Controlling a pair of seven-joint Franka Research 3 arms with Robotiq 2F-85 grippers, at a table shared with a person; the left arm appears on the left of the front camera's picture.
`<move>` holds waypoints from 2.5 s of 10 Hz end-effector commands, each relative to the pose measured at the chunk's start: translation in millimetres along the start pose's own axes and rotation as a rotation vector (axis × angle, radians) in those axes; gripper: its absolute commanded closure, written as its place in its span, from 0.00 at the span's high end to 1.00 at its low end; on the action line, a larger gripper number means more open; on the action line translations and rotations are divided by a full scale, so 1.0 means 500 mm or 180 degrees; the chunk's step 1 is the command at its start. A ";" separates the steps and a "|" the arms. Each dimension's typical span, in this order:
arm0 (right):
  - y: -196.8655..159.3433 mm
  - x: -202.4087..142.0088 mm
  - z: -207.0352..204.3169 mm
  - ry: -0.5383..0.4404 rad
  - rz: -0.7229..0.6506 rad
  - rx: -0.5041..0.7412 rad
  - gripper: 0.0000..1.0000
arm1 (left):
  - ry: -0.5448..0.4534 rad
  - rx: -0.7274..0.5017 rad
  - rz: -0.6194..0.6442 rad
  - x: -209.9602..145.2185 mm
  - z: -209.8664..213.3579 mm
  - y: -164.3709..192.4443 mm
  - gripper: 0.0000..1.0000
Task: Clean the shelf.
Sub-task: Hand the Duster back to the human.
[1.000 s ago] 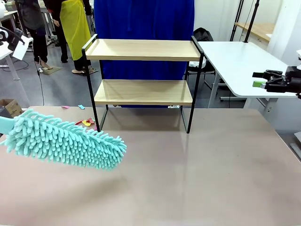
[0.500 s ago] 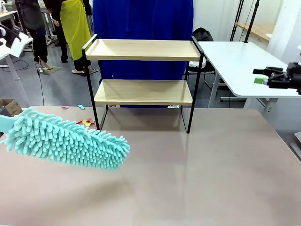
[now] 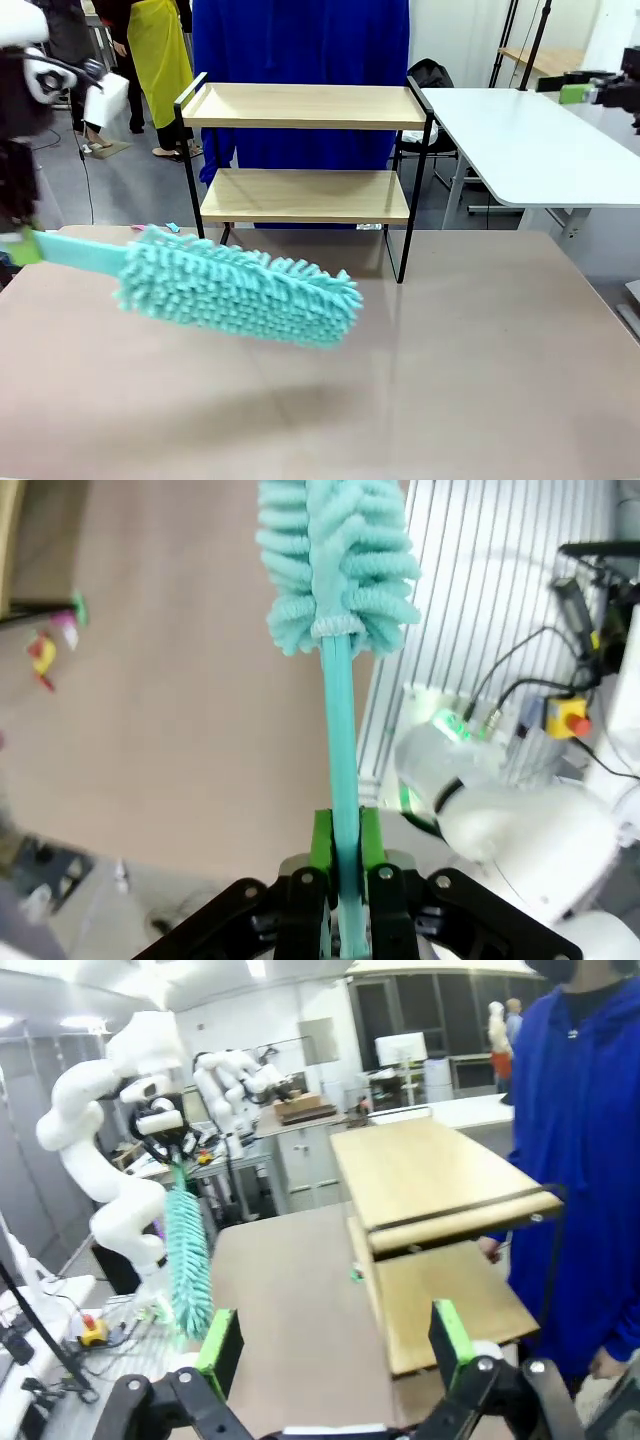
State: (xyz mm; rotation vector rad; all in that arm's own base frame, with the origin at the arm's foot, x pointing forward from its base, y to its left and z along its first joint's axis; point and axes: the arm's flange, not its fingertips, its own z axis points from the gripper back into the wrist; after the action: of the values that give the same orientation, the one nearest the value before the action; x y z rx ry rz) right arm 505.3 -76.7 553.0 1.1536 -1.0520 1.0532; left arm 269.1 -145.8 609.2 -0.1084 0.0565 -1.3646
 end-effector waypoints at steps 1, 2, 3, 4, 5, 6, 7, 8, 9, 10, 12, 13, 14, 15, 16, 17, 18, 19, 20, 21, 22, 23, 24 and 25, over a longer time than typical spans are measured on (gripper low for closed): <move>0.051 -0.013 -0.051 0.0124 -0.0280 0.0099 1.00 | -0.0337 -0.0120 -0.0351 0.026 -0.049 0.021 0.13; 0.085 -0.030 -0.093 0.0173 -0.0332 0.0092 1.00 | -0.0576 -0.0123 -0.0418 0.048 -0.072 0.034 0.13; 0.109 -0.059 -0.126 0.0169 -0.0369 0.0092 1.00 | -0.0734 -0.0122 -0.0467 0.069 -0.091 0.043 0.13; 0.128 -0.097 -0.150 0.0170 -0.0400 0.0069 1.00 | -0.0863 -0.0061 -0.0446 0.086 -0.113 0.050 0.13; 0.146 -0.134 -0.160 0.0109 -0.0384 -0.0011 1.00 | -0.0971 -0.0005 -0.0431 0.100 -0.131 0.055 0.13; 0.163 -0.174 -0.165 0.0053 -0.0231 -0.0113 1.00 | -0.0956 0.0020 -0.0418 0.111 -0.144 0.062 0.13; 0.168 -0.190 -0.163 0.0027 -0.0150 -0.0240 1.00 | -0.0949 -0.0014 -0.0441 0.113 -0.148 0.066 0.13; 0.131 -0.154 -0.167 0.0211 -0.0416 0.0054 1.00 | -0.0889 0.0070 -0.0473 0.107 -0.140 0.068 0.13; 0.131 -0.154 -0.167 0.0211 -0.0416 0.0054 1.00 | -0.0878 -0.0003 -0.0351 0.117 -0.141 0.062 0.13; 0.131 -0.154 -0.167 0.0211 -0.0416 0.0054 1.00 | -0.0878 -0.0003 -0.0351 0.117 -0.141 0.062 0.13; 0.141 -0.247 -0.172 0.0472 -0.0359 0.0170 1.00 | -0.0878 -0.0003 -0.0351 0.117 -0.141 0.062 0.13; 0.158 -0.291 -0.196 0.0501 -0.0222 0.0176 1.00 | -0.0878 -0.0003 -0.0351 0.117 -0.141 0.062 0.13; 0.178 -0.326 -0.205 0.0480 -0.0111 0.0124 1.00 | -0.0878 -0.0003 -0.0351 0.117 -0.141 0.062 0.13; 0.191 -0.356 -0.210 0.0454 -0.0038 0.0076 1.00 | -0.0878 -0.0003 -0.0351 0.117 -0.141 0.062 0.13; 0.197 -0.382 -0.214 0.0415 -0.0016 0.0026 1.00 | -0.0878 -0.0003 -0.0351 0.117 -0.141 0.062 0.13; 0.211 -0.409 -0.218 0.0353 0.0040 0.0010 1.00 | -0.0878 -0.0003 -0.0351 0.117 -0.141 0.062 0.13; 0.225 -0.427 -0.217 0.0249 0.0075 0.0051 1.00 | -0.0878 -0.0003 -0.0351 0.117 -0.141 0.062 0.13; 0.239 -0.442 -0.223 0.0181 0.0089 0.0053 1.00 | -0.0878 -0.0003 -0.0351 0.117 -0.141 0.062 0.13; 0.249 -0.456 -0.239 0.0118 0.0020 0.0084 1.00 | -0.0878 -0.0003 -0.0351 0.117 -0.141 0.062 0.13; 0.256 -0.465 -0.253 0.0056 -0.0036 0.0172 1.00 | -0.0878 -0.0003 -0.0351 0.117 -0.141 0.062 0.13; 0.264 -0.466 -0.265 0.0029 -0.0076 0.0300 1.00 | -0.0878 -0.0003 -0.0351 0.117 -0.141 0.062 0.13; 0.273 -0.467 -0.277 0.0013 -0.0105 0.0361 1.00 | -0.0878 -0.0003 -0.0351 0.117 -0.141 0.062 0.13; 0.279 -0.472 -0.293 0.0044 -0.0139 0.0426 1.00 | -0.0878 -0.0003 -0.0351 0.117 -0.141 0.062 0.13; 0.282 -0.474 -0.299 0.0010 -0.0148 0.0501 1.00 | -0.0878 -0.0003 -0.0351 0.117 -0.141 0.062 0.13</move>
State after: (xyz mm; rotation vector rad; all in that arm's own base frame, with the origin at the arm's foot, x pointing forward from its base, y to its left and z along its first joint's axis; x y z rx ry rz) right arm 391.7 51.8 343.8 1.2816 -0.9218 1.1065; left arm 305.7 -201.0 534.1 -0.2869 -0.1769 -1.4490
